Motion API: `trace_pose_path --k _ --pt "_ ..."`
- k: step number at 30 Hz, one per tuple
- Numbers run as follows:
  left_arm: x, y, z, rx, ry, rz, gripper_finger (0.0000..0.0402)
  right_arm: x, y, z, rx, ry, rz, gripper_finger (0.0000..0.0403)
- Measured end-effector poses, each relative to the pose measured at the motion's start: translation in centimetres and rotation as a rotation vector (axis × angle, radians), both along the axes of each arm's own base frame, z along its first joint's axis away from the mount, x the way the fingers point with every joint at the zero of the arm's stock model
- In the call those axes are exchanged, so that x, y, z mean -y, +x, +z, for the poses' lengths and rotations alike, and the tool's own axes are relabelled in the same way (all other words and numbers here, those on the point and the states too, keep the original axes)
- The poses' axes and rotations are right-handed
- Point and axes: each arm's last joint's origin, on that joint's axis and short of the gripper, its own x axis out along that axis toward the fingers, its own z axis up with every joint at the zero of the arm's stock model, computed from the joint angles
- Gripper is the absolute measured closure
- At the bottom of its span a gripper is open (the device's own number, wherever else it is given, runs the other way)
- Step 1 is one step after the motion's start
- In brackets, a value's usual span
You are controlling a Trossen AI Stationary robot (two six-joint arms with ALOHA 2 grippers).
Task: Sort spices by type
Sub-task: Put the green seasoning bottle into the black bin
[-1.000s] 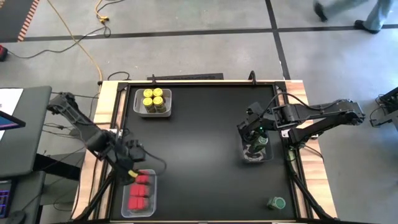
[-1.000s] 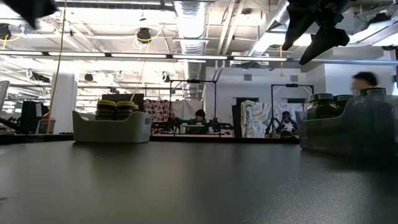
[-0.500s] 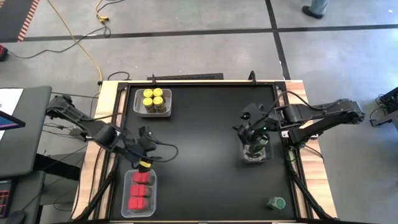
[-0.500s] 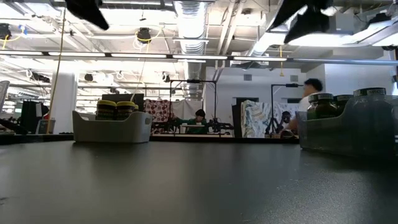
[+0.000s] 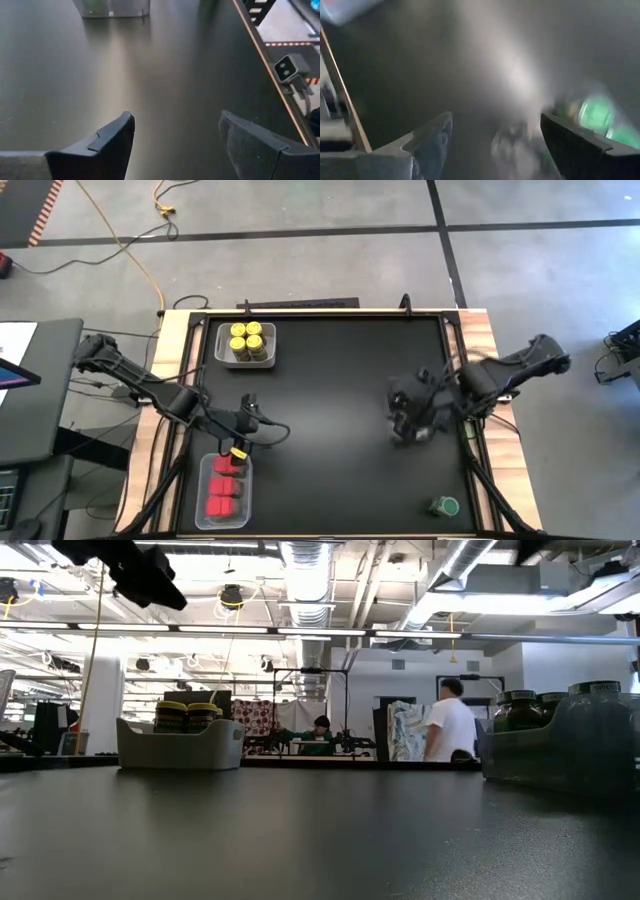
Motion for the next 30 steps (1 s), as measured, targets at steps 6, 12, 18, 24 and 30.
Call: trace_pose_path --k 6,12,18,24,30 --pt "-0.4 -1.0 0.3 0.025 -0.02 -0.026 0.0123 -3.2 0.8 -1.0 -0.367 0.131 -0.076 0.0072" --pt "-0.4 -1.4 0.7 0.039 -0.017 -0.098 0.0123 -7.7 0.4 -2.3 -0.426 0.184 -0.019 0.0072" --pt "-0.2 -1.4 0.7 0.023 -0.048 -0.151 0.0123 -11.4 -2.2 -2.7 -0.42 0.242 -0.056 0.0072" --pt "-0.2 -1.4 0.7 0.018 -0.068 -0.149 0.0123 -14.1 -5.6 -3.2 -0.445 0.228 -0.044 0.0072" --pt "-0.2 -1.4 0.7 0.008 -0.136 -0.105 0.0123 -16.2 -8.1 -3.7 -0.44 0.195 0.005 0.0072"
